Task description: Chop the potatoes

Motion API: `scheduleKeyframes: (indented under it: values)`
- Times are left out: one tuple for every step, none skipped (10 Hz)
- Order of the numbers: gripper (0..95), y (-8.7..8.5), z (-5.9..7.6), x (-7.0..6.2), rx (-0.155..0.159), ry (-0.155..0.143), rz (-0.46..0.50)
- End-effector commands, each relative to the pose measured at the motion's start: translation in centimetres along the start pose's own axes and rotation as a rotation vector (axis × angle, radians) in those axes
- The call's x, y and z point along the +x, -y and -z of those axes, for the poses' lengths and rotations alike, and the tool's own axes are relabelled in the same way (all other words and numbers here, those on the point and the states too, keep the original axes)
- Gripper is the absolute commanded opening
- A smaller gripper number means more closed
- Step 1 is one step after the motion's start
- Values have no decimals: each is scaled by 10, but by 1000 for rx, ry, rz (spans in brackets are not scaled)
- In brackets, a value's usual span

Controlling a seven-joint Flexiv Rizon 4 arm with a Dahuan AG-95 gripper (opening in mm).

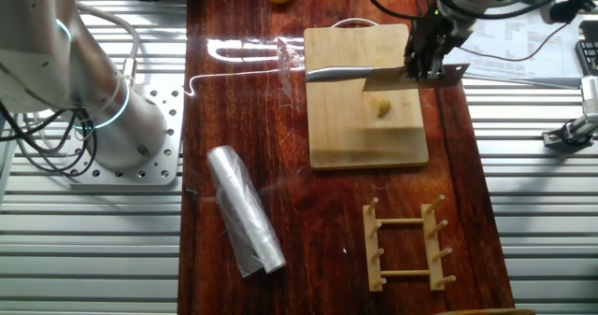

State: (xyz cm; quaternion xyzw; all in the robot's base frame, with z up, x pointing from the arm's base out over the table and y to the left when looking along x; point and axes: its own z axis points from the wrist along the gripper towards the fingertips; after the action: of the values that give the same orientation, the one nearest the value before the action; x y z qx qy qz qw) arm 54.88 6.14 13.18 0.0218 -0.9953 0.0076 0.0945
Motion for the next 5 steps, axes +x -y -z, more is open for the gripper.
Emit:
scheduleKeyframes:
  values:
    - [0,2,-6,6,-3,4,12]
    - [0,3,-11,10,2,0,20]
    - [0,4,-15,13,11,0,31]
    - [0,4,-17,14,10,1,37]
    - [0,5,-21,16,11,3,47]
